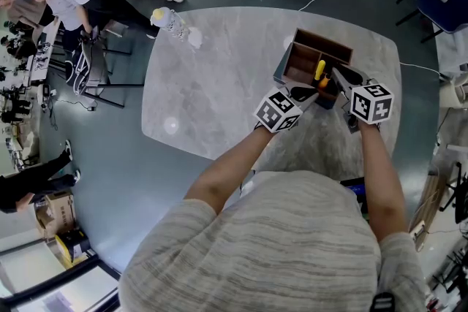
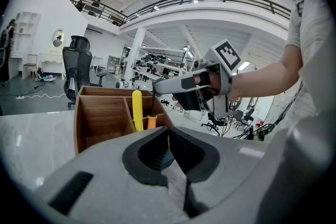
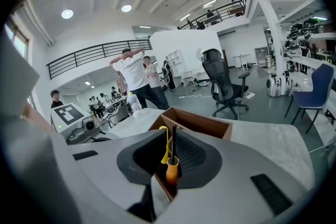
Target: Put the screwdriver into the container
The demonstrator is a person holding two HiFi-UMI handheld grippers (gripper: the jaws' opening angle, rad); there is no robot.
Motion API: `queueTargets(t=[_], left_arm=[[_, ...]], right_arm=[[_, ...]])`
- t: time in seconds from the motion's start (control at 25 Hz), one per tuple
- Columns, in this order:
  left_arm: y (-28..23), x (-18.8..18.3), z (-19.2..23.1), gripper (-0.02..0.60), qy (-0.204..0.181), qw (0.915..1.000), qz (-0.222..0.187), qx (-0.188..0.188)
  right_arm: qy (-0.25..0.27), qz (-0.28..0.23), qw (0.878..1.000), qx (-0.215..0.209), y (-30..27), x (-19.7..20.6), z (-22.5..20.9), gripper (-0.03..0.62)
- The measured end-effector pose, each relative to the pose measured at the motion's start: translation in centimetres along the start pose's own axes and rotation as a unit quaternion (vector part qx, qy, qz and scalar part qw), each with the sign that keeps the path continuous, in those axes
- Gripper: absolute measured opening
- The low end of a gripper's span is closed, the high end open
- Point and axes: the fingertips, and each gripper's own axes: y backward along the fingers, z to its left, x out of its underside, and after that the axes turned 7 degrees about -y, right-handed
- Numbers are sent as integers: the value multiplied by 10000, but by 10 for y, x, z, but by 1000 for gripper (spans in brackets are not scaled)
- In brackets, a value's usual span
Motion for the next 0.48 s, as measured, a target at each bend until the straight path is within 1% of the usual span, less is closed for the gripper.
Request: queueTargets(t=[0.48], left_arm=[[-4,-6,-8,23,-57,10000,-25,61]], right_arm=[[-274,-23,9995,134,21,8,-9,15]])
